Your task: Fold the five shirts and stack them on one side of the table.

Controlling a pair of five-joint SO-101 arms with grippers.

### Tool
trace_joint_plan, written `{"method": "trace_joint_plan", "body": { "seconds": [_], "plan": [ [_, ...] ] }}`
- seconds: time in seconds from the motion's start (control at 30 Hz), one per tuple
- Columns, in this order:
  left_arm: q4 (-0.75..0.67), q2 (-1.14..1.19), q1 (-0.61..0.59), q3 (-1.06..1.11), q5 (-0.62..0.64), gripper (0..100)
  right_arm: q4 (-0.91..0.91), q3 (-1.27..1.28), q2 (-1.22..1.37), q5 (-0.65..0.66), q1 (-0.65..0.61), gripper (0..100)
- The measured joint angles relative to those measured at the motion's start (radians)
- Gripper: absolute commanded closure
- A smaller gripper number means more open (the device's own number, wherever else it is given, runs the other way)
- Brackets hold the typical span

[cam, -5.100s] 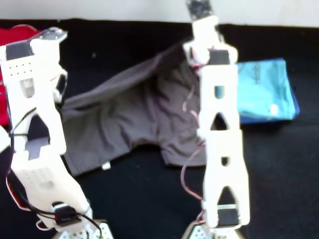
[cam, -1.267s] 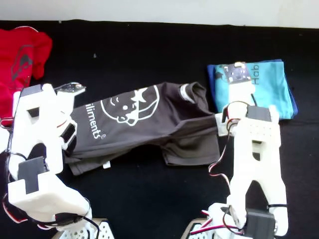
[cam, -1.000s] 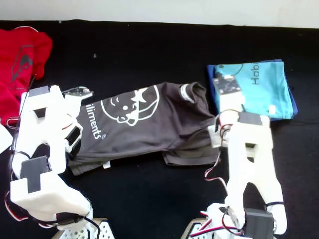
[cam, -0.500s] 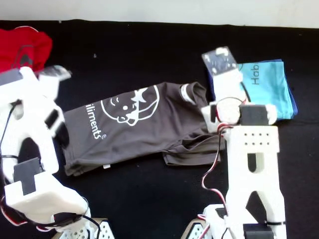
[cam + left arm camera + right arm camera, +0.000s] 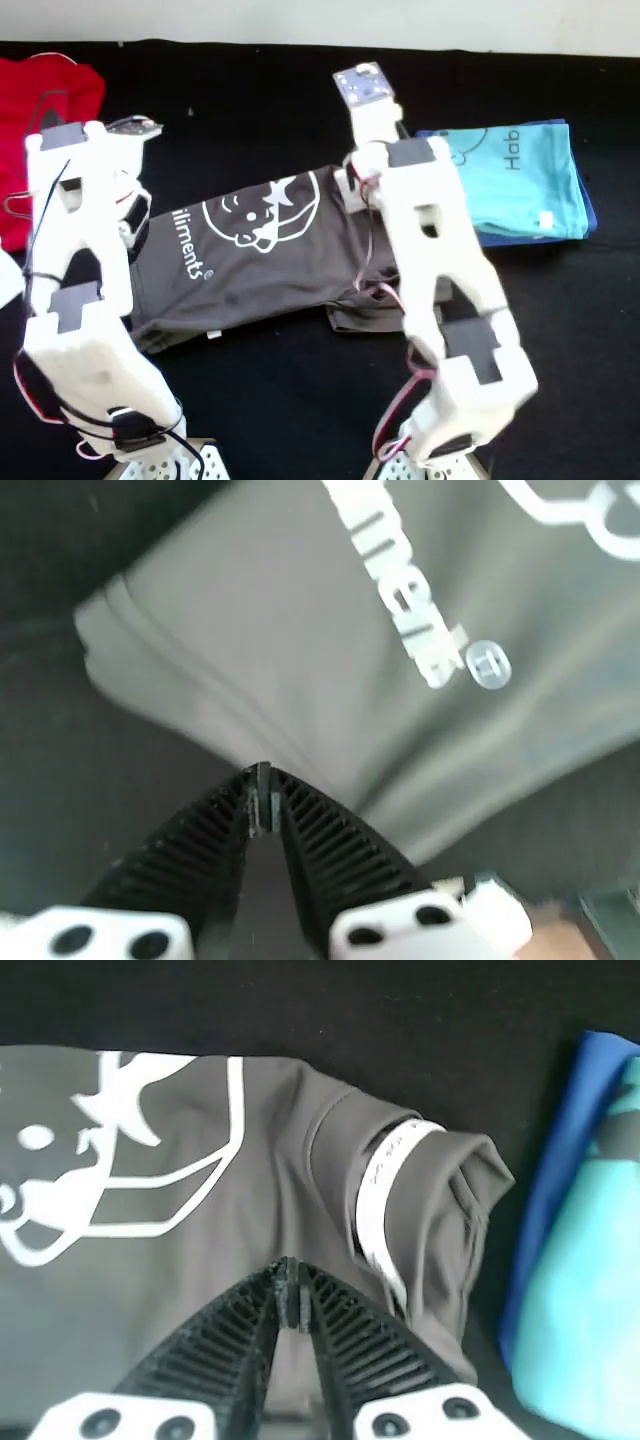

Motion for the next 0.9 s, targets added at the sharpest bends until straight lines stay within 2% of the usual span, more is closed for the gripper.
{"method": "trace_joint_plan", "body": {
  "seconds": [0.17, 0.43, 0.7, 0.9],
  "plan": [
    [-0.063, 0.13, -0.012, -0.034, 0.002, 99, -0.003, -0.212, 0.258, -0.003, 0.0, 99.1],
    [-0.06, 0.371, -0.124, -0.39, -0.034, 99, -0.003, -0.534, 0.552, -0.003, 0.077, 99.1],
    [0.095, 0.692, -0.155, -0.921, -0.046, 99, 0.002, -0.741, 0.674, -0.003, 0.16, 99.1],
    [0.204, 0.809, -0.153, -1.235, -0.054, 99, 0.198, -0.941, 0.674, -0.003, 0.161, 99.1]
  ]
}}
